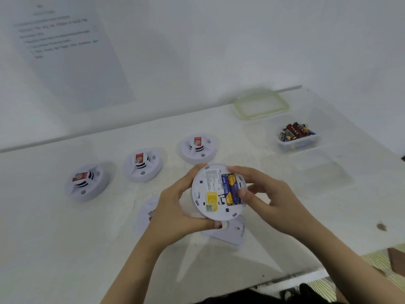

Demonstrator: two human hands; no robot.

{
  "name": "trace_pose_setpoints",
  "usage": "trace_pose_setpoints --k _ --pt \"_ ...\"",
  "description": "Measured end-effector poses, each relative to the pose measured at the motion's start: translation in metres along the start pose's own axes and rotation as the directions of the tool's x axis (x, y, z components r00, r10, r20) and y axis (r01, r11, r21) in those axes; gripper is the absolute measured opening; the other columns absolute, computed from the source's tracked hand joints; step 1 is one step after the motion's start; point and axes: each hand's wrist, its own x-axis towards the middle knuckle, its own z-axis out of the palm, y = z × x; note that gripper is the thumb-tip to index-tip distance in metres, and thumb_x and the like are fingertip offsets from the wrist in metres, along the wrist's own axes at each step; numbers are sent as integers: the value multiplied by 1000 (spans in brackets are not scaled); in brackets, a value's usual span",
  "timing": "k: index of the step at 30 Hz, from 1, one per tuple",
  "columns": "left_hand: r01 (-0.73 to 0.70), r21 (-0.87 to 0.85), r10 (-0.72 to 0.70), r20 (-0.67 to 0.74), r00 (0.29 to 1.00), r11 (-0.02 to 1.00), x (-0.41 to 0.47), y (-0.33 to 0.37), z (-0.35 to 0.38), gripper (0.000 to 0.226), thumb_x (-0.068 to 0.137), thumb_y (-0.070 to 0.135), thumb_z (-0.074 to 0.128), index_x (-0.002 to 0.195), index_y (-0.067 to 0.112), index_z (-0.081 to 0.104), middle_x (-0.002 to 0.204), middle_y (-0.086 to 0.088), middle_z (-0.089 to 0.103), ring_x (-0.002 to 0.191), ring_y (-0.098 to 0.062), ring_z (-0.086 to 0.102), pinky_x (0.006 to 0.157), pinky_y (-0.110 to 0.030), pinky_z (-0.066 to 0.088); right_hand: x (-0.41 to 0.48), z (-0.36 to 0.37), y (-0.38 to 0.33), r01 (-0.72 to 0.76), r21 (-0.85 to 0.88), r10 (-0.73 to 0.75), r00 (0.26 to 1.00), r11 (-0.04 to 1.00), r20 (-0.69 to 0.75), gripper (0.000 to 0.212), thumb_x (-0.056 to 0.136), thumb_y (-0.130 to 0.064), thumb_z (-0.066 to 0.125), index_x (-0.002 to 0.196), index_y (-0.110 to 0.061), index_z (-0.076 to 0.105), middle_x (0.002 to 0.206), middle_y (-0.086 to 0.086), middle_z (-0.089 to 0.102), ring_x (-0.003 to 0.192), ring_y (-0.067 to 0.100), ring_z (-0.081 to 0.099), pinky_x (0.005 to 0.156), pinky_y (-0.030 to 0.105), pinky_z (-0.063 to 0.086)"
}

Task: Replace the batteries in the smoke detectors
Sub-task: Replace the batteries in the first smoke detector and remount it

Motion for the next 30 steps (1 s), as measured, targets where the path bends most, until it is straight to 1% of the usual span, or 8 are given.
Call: trace_pose_setpoints --k 3,7,11,14,22,24,27,30 --pt "-29 10 29 28 999 1000 1 4 8 89 58 4 90 135 25 49 125 12 61 119 -12 56 90 -18 48 -4 -3 3 -8 -31 6 998 999 -65 32 88 -33 57 119 -37 60 106 -22 68 84 10 68 72 25 56" --pt "-42 -6 43 51 998 999 3 7 22 88 65 6 86 134 36 41 126 24 55 120 -2 52 90 -14 46 -10 -10 1 -33 -112 16 988 993 -154 30 84 -28 60 112 -37 65 97 -26 68 76 11 65 70 21 54" --pt "-45 1 45 53 998 999 6 6 31 93 58 23 90 136 36 41 128 24 56 120 -1 53 93 -15 47 -15 -21 -1 -29 -205 -1 990 978 -142 27 86 -33 57 112 -35 64 96 -20 70 75 10 64 66 20 52" --pt "-42 -6 42 64 997 999 10 5 37 99 54 36 90 140 30 41 131 18 57 123 -5 53 99 -24 47 -19 -25 1 -45 -236 19 994 971 -110 25 86 -30 54 111 -34 58 98 -14 69 79 7 62 63 17 51" --pt "-60 4 59 90 994 998 20 17 60 96 57 39 82 139 31 33 130 19 51 123 -7 51 99 -31 48 -21 -44 2 -58 -218 45 997 974 -67 23 89 -19 60 108 -29 53 98 -11 67 77 5 60 62 18 52" --pt "-57 16 55 67 996 998 26 18 67 104 49 45 86 138 29 34 129 19 51 121 -4 51 99 -25 46 -19 -50 0 -47 -218 34 997 975 -63 21 87 -24 60 106 -29 54 97 -11 67 75 4 59 61 14 50" --pt "-82 27 81 17 997 996 33 23 76 100 46 40 89 131 40 35 122 26 52 115 0 53 90 -10 44 -18 -61 -2 -43 -206 30 997 978 -66 22 82 -32 56 104 -29 54 95 -12 67 74 3 58 59 10 46" --pt "-123 29 124 -31 992 992 37 30 87 92 50 30 88 124 46 37 117 23 54 110 -5 57 83 -12 47 -17 -72 -2 -30 -204 17 998 978 -64 21 83 -29 62 102 -26 55 95 -10 67 73 1 58 58 9 45"
